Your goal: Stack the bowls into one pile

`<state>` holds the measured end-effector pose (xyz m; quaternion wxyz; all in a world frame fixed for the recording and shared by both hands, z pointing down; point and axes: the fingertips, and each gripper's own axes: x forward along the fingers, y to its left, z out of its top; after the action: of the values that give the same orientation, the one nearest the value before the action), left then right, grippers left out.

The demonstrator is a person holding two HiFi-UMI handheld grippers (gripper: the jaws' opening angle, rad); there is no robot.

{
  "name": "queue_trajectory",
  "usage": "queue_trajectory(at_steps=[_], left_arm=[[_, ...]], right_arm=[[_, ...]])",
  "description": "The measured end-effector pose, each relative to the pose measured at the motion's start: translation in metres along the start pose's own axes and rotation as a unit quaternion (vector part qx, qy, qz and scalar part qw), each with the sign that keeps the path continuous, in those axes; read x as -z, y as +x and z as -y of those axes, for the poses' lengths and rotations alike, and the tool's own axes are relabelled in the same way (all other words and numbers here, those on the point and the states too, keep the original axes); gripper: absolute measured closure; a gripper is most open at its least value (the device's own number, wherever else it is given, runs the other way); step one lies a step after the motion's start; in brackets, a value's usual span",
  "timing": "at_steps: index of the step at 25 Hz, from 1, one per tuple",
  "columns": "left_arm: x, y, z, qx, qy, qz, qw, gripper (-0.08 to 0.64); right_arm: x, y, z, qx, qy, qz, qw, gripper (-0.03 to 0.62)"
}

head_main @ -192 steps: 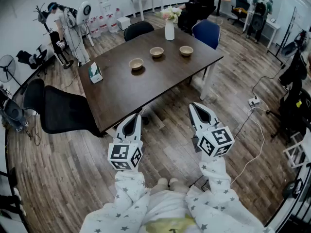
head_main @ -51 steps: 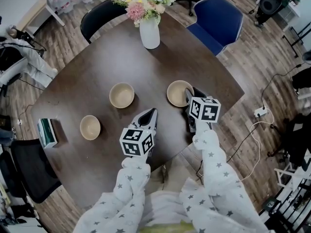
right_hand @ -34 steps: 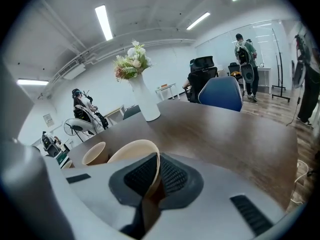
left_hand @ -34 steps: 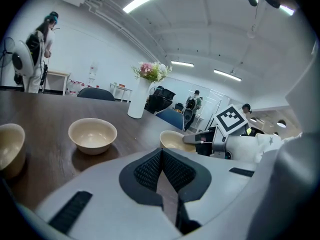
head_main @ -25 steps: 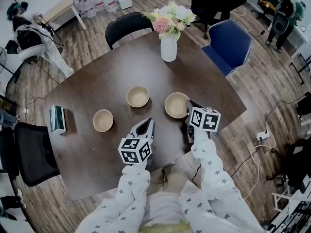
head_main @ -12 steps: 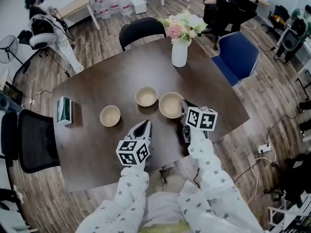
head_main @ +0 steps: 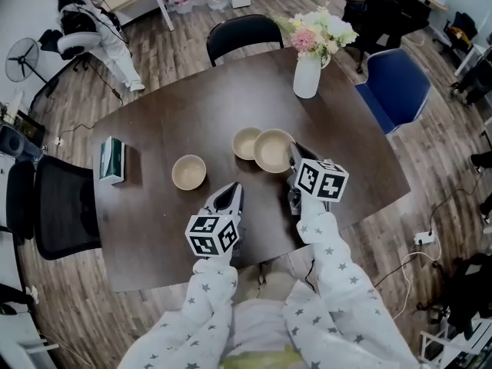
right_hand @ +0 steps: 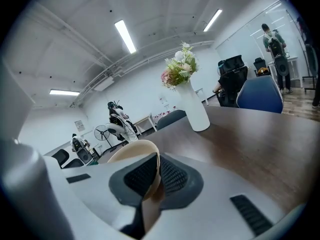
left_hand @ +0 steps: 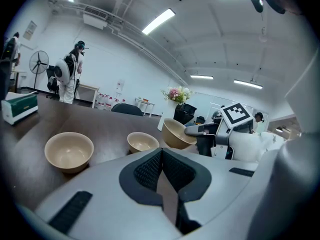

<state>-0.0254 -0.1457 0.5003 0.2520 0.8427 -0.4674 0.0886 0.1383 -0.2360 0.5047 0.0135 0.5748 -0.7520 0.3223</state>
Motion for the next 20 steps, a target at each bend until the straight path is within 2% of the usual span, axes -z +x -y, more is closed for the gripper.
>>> queue_trajectory(at_steps=[8,13,20], left_arm=[[0.003,0.009,-0.017,0.007,0.006,-0.021,0.9997,0.534],[0.008,0.012,-0.024,0.007,0.001,-0.033,0.9994,0.534],[0.012,0.019,-0.042,-0.001,-0.011,-0.038,0.9992,0.534]], right_arm=[[0.0,0.04,-0.019,0.002,-0.002,-0.005,1.0,0.56],[0.008,0.066,-0.024,0.007,-0.013,-0.025,1.0,0.56],[0.022,0.097,-0.026,0.024,-0.05,-0.055,0.997,0.56]])
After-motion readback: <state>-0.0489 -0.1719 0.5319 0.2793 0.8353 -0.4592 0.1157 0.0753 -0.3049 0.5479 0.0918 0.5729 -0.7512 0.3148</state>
